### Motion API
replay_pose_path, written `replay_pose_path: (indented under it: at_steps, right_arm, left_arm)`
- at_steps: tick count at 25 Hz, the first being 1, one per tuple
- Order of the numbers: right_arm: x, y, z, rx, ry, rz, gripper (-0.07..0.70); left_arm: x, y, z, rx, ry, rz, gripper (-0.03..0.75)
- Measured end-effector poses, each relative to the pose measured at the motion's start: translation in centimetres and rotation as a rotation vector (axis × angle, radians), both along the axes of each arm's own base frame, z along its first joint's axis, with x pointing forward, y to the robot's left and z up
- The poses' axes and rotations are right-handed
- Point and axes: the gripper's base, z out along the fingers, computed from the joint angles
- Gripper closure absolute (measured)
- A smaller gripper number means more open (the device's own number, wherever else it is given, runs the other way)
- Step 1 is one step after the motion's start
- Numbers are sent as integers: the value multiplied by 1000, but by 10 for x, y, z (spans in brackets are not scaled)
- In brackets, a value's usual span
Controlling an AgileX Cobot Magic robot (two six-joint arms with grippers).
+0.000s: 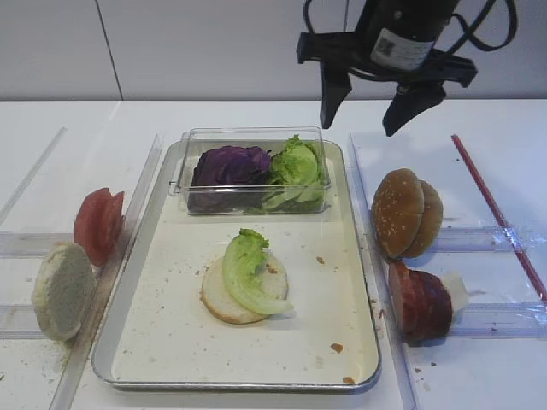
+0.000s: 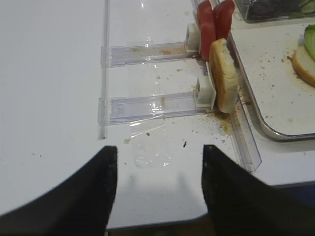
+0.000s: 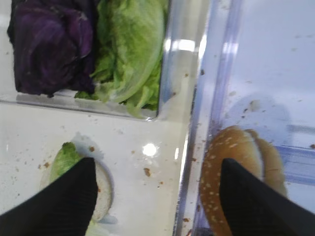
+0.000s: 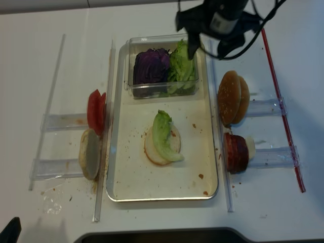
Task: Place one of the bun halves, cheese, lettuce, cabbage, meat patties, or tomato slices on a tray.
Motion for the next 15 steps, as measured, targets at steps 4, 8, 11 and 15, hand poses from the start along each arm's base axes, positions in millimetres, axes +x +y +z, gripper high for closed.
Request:
replay_pose_path:
  at_steps: [4, 8, 11, 15]
  right_arm:
    - [11, -31, 4, -8, -16, -62, 107]
    - [21, -63, 2, -46, -30, -91, 107]
    - [25, -91, -3, -83, -24, -131, 107]
    - [20, -130, -4, -125, -17, -201, 107]
  left_arm:
    - [0, 0, 0, 0, 0, 0, 361]
    - [0, 0, 0, 0, 0, 0, 361]
    - [0, 0, 0, 0, 0, 0, 361]
    - [0, 0, 0, 0, 0, 0, 361]
